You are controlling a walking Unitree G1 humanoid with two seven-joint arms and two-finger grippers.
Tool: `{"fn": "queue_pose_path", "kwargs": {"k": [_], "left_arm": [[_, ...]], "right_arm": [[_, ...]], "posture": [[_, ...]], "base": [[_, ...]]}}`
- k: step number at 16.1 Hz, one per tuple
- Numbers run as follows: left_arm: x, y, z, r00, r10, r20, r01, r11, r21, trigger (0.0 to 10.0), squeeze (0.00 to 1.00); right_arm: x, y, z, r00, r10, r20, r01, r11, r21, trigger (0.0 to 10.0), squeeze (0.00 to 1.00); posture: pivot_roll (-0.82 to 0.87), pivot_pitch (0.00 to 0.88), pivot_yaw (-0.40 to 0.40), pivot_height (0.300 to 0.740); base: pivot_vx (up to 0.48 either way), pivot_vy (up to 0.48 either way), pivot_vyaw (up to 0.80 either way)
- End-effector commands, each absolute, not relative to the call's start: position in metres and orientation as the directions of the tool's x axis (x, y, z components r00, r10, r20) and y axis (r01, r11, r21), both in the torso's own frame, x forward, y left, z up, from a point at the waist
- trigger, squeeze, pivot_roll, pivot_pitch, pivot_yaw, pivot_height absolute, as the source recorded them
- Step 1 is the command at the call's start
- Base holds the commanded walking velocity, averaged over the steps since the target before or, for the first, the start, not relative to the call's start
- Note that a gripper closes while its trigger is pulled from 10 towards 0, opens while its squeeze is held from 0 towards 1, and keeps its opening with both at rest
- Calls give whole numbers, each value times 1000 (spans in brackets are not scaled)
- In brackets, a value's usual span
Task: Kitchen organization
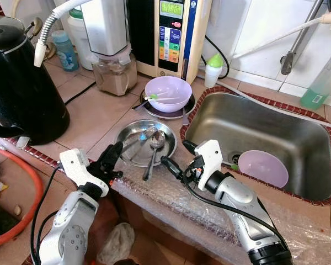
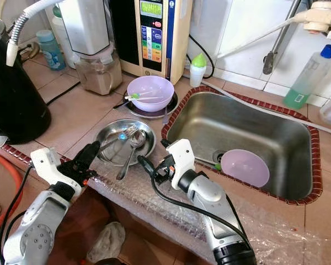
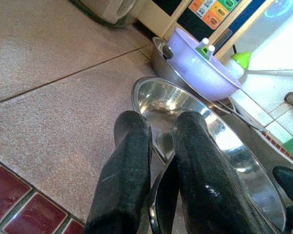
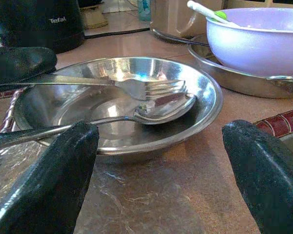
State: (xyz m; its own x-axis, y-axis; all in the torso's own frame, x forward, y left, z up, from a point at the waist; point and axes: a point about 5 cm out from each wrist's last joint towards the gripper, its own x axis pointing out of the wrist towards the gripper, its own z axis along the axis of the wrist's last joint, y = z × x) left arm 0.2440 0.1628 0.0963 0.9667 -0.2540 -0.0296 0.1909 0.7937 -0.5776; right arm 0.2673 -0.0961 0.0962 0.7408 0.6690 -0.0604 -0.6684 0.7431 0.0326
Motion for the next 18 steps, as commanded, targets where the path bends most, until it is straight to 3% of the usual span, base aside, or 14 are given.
{"fn": "queue_pose_path", "kwargs": {"k": [1, 12, 15, 18], "left_arm": [[245, 164, 97, 967, -253, -38, 185, 793, -580, 0, 0], [247, 178, 136, 963, -253, 89, 266, 854, -447, 0, 0], [245, 180, 154, 944, -301, 135, 330, 864, -381, 0, 0], [251, 178, 175, 894, -402, 198, 448, 817, -362, 0, 0]], "right_arm": [[269, -96, 102, 739, 672, -46, -672, 740, 25, 10000, 0], [271, -95, 100, 754, 655, -45, -655, 755, 25, 10000, 0], [274, -97, 101, 765, 643, -37, -643, 766, 20, 10000, 0], [287, -107, 114, 835, 550, 29, -551, 832, 73, 10000, 0]], "posture": [[25, 0, 23, 740], [33, 0, 29, 740], [36, 0, 29, 740], [36, 0, 22, 740]], "base": [[0, 0, 0], [0, 0, 0], [0, 0, 0], [0, 0, 0]]}}
